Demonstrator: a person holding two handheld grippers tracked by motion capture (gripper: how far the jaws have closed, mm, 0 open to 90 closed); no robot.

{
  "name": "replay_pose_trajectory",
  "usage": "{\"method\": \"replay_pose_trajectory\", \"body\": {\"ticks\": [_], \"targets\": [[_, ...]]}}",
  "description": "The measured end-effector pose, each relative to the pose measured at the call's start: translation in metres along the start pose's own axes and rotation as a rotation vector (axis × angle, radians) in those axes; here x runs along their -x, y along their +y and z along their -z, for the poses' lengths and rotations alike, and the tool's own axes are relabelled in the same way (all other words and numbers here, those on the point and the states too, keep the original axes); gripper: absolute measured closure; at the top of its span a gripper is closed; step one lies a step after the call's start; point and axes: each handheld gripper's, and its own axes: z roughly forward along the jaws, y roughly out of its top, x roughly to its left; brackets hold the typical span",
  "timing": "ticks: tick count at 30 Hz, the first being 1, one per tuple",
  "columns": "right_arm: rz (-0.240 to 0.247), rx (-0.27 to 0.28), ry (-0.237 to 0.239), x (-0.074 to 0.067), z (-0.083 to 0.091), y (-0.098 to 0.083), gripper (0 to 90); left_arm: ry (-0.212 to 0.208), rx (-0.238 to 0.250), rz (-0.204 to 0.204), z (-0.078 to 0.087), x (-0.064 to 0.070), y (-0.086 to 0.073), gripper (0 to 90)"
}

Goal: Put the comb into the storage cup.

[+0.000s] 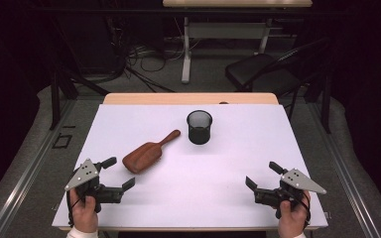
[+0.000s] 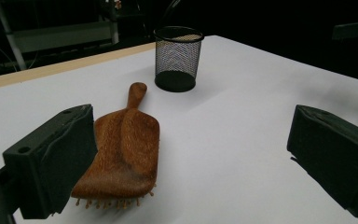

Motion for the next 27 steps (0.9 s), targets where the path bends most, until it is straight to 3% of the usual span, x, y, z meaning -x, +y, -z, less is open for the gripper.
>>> {"method": "replay_pose_trajectory", "body": {"ticks": [6, 15, 27], "targets": [[-0.005, 0.003, 0.000, 0.000, -0.001, 0.000, 0.9, 0.016, -0.011, 0.026, -0.008, -0.003, 0.009, 1.6], [0.001, 0.001, -0.004, -0.002, 0.000, 0.001, 0.9, 0.040, -0.063, 0.103, -0.025, -0.007, 0.017, 1.6], [-0.009, -0.008, -0.012, -0.001, 0.000, -0.001, 1.0, 0.045, -0.102, 0.140, -0.053, -0.019, 0.039, 1.4]]}}
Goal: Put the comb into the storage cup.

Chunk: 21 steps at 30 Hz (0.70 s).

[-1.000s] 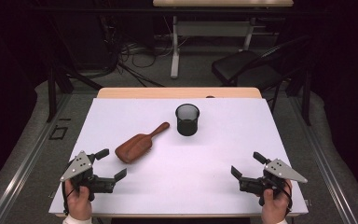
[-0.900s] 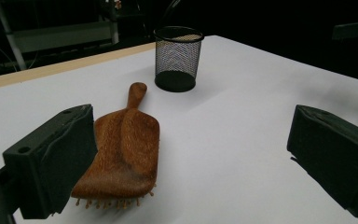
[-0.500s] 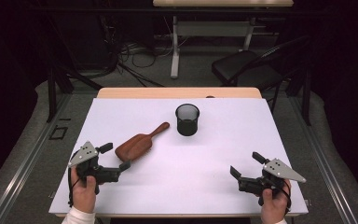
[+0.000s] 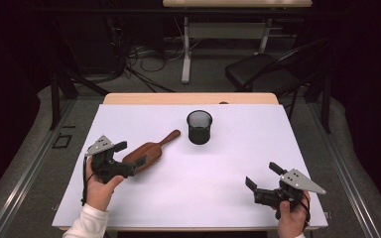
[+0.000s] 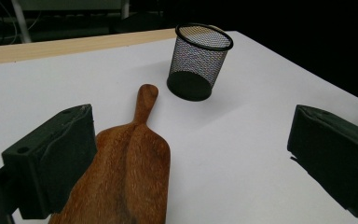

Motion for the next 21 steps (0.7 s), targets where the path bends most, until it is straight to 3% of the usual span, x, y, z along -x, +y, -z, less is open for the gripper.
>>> {"method": "replay_pose_trajectory", "body": {"ticks": [8, 11, 12, 16, 21], "targets": [[-0.009, -0.004, 0.001, 0.001, 0.000, -0.001, 1.1, 0.027, -0.059, 0.018, -0.018, 0.000, 0.021, 1.4], [-0.010, -0.003, 0.001, 0.001, 0.000, -0.001, 1.2, 0.043, -0.072, 0.028, -0.022, -0.001, 0.026, 6.3], [-0.009, -0.004, 0.001, 0.001, 0.000, -0.001, 1.3, 0.065, -0.089, 0.053, -0.026, -0.002, 0.031, 8.7], [-0.008, -0.005, 0.001, 0.000, 0.000, -0.001, 1.3, 0.072, -0.094, 0.077, -0.033, -0.002, 0.039, 10.9], [-0.013, -0.009, 0.004, 0.000, 0.000, -0.002, 1.4, 0.085, -0.091, 0.077, -0.039, -0.003, 0.049, 15.7]]}}
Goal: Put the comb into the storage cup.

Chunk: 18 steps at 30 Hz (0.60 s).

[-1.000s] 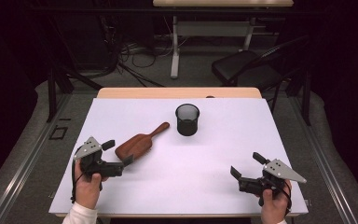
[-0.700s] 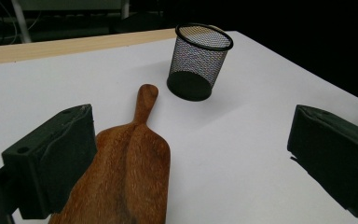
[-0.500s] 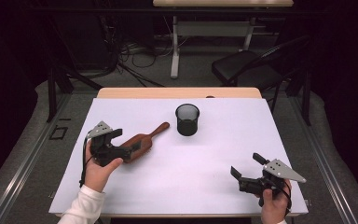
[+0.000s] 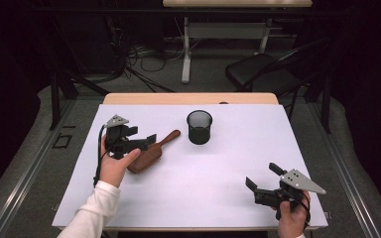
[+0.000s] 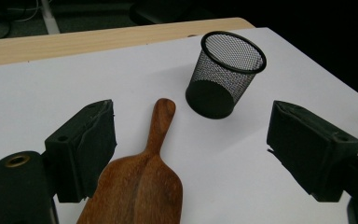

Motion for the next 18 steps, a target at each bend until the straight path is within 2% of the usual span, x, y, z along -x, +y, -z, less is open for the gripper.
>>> {"method": "replay_pose_trajectory", "body": {"ticks": [5, 11, 14, 18], "targets": [[0.003, -0.001, 0.001, 0.001, 0.000, 0.000, 1.4, 0.017, -0.018, 0.003, -0.007, 0.000, 0.009, 17.1], [0.000, -0.007, 0.003, 0.001, 0.000, 0.000, 1.5, 0.014, -0.028, 0.002, -0.014, 0.002, 0.020, 26.2], [-0.001, -0.006, 0.003, 0.001, -0.001, -0.001, 1.6, 0.046, -0.027, 0.015, -0.016, 0.005, 0.024, 29.0], [-0.003, -0.006, 0.004, 0.002, -0.001, -0.001, 1.7, 0.074, -0.026, 0.006, -0.020, 0.007, 0.029, 36.9]]}}
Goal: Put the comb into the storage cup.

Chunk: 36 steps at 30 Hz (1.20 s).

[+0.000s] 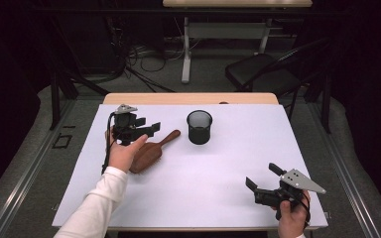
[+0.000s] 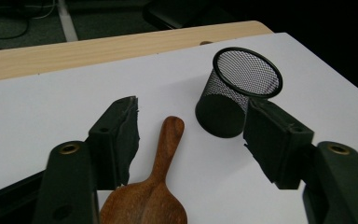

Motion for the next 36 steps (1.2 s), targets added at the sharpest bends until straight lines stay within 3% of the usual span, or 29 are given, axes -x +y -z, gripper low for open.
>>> {"method": "replay_pose_trajectory", "body": {"ticks": [8, 12, 21, 26, 33, 36], "targets": [[-0.008, -0.004, 0.003, 0.000, 0.000, 0.000, 1.8, 0.009, -0.014, -0.003, -0.012, 0.005, 0.007, 43.4], [-0.002, -0.006, 0.004, 0.000, 0.000, -0.001, 1.8, -0.006, -0.041, 0.027, -0.023, 0.006, 0.010, 46.6], [-0.003, -0.013, 0.007, 0.002, 0.000, -0.001, 2.3, 0.034, -0.063, 0.018, -0.040, 0.007, 0.009, 49.0], [0.001, -0.015, 0.009, 0.002, -0.001, -0.001, 2.5, 0.037, -0.065, 0.031, -0.047, 0.007, 0.010, 52.7], [-0.001, -0.016, 0.014, 0.002, -0.001, -0.001, 3.0, 0.096, -0.091, 0.054, -0.063, 0.004, 0.009, 54.8], [-0.001, -0.018, 0.015, 0.002, -0.001, -0.001, 3.2, 0.090, -0.108, 0.064, -0.070, 0.003, 0.009, 59.7]]}}
